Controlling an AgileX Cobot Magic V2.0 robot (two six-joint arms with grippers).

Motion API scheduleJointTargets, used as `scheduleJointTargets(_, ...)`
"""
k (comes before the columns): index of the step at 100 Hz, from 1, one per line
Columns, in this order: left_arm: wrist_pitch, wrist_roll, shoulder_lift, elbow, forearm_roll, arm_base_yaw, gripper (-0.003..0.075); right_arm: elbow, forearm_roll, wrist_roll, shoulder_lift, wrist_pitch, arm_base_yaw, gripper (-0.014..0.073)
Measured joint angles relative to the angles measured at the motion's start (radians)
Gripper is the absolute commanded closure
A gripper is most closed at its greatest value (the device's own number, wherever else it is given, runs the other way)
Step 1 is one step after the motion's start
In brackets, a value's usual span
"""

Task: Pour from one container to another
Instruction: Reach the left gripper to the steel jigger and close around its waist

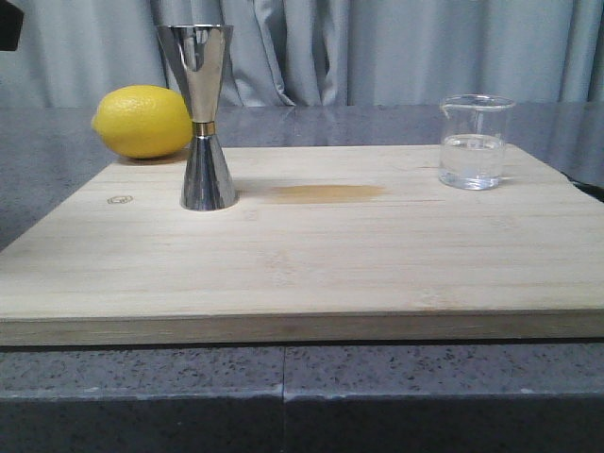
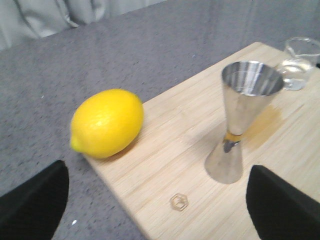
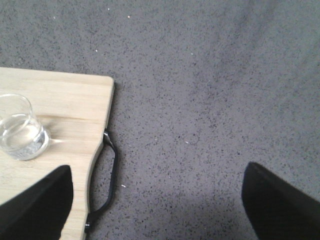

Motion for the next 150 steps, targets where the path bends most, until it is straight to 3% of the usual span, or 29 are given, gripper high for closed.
scheduleJointTargets(57,0.349,0.287,0.302,0.002,-0.175,0.0,0.007,0.009,-0.004,-0.002,0.0,-0.028,0.0,-0.0034)
scheduleJointTargets(94,0.359,0.485,0.44,-0.021,-0.23,-0.085,0.0071,0.009,-0.004,-0.002,0.0,-0.058,0.0,-0.0034)
scheduleJointTargets(150,0.36,0.498,0.616,-0.165,-0.241,-0.213,0.0074,0.009,-0.004,-0.002,0.0,-0.088,0.0,-0.0034)
